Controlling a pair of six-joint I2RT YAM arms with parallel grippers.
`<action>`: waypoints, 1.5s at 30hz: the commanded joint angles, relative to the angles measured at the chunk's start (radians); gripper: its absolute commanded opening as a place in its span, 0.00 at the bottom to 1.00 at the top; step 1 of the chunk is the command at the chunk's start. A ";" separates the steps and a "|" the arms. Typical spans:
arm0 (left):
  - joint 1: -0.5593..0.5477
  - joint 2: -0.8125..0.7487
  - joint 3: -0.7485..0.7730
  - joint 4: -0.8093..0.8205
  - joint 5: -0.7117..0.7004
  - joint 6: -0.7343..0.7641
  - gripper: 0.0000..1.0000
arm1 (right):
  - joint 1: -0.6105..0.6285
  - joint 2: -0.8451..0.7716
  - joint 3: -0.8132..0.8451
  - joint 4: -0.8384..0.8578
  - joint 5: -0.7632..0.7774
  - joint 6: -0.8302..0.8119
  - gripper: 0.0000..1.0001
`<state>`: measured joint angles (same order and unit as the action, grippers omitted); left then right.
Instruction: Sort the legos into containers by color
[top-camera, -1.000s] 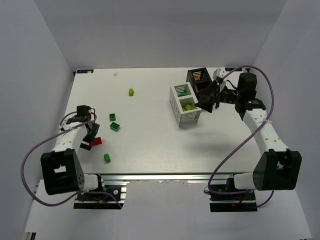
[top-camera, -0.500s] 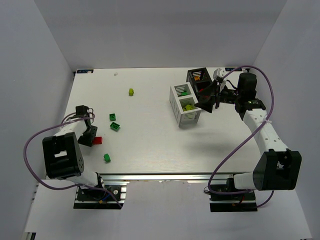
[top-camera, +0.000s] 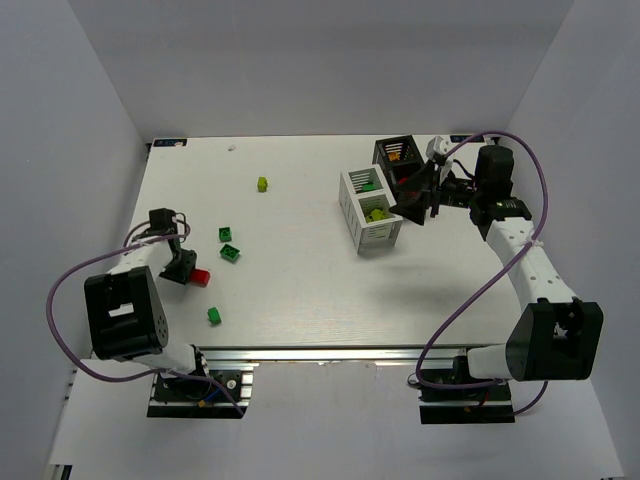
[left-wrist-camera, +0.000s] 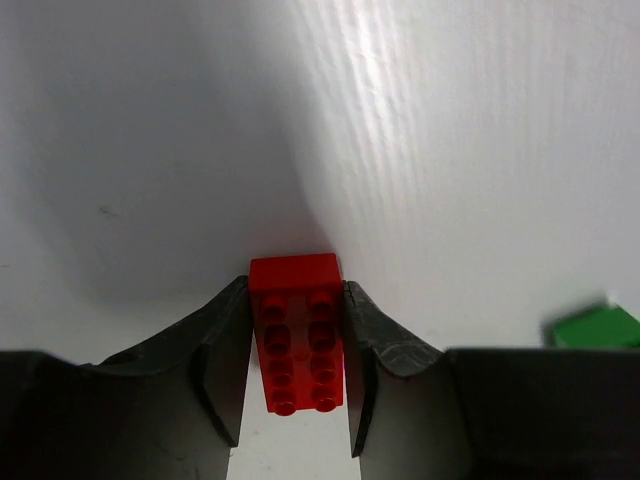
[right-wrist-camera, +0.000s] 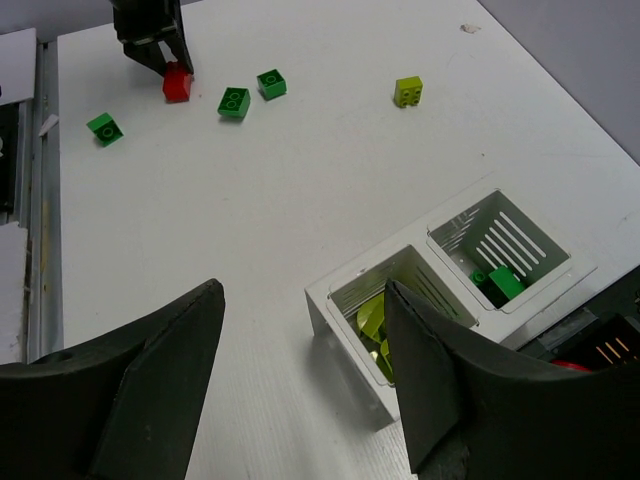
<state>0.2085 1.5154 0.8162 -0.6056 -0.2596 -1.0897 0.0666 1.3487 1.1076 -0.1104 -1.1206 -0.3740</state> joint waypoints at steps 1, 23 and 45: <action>0.005 -0.087 0.005 0.081 0.130 0.091 0.08 | -0.005 -0.031 0.012 0.009 -0.001 0.004 0.70; -0.622 -0.143 0.188 0.676 0.508 0.310 0.00 | -0.056 -0.083 0.040 0.058 0.156 0.170 0.00; -0.894 0.491 0.895 0.894 0.497 0.442 0.00 | -0.136 -0.094 0.057 0.101 0.347 0.265 0.00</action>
<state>-0.6659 1.9579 1.5993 0.1757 0.2359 -0.6773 -0.0601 1.2781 1.1172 -0.0662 -0.8387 -0.1501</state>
